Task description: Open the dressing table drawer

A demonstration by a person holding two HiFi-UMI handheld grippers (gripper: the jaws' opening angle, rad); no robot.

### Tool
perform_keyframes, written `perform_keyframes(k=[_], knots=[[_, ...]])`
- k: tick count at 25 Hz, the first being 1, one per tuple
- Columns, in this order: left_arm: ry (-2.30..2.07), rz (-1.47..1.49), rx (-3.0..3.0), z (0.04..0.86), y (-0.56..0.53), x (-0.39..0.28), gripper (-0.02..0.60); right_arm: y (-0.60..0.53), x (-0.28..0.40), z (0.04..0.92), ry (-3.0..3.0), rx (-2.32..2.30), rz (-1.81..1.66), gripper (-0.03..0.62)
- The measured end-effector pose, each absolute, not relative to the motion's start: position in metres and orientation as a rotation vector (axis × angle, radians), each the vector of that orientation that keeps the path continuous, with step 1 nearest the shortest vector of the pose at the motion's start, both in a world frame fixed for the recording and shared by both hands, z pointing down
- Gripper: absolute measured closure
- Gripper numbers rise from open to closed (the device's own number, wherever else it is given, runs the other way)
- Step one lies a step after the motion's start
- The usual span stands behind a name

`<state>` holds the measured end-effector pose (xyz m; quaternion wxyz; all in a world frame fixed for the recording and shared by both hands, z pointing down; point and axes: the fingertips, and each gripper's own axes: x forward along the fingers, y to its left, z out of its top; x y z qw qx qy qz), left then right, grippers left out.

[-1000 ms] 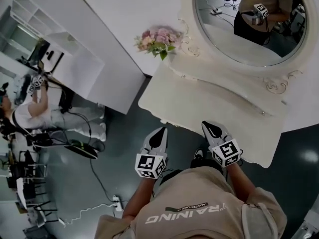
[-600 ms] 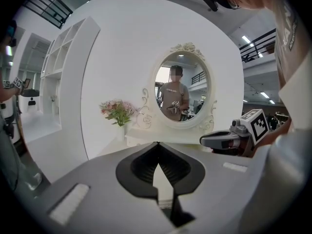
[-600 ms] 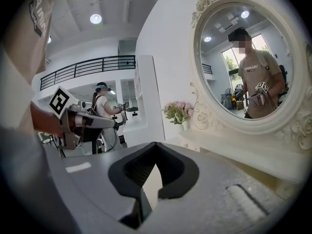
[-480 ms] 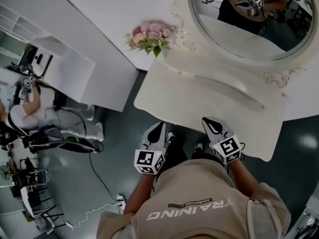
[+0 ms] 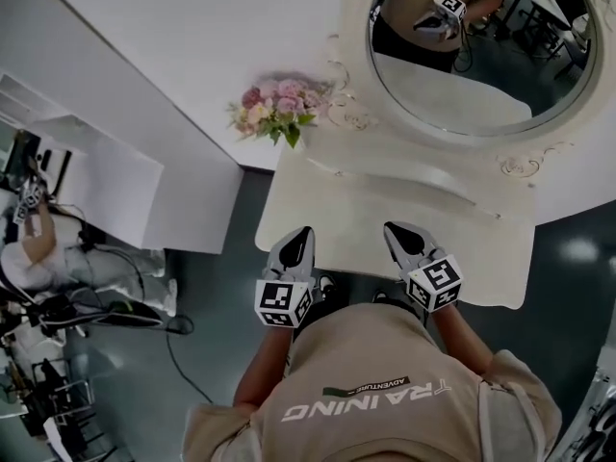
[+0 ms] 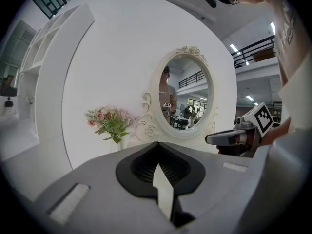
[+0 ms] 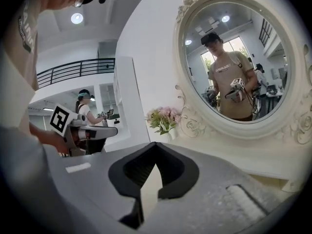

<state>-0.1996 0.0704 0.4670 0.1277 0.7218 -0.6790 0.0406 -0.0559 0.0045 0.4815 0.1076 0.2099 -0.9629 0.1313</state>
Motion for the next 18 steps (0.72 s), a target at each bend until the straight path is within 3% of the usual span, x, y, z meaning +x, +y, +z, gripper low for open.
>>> perform_keyframes(k=[9,18], knots=[[-1.826,0.160,2.197,0.481,0.039,-0.251,0.563,-0.020,-0.085,0.469,-2.788,0.898,0.387,0.592],[-1.643,0.213,2.284,0.502,0.011,-0.245,0.563,-0.013,-0.073,0.479,-2.661,1.070,0.401,0.592]])
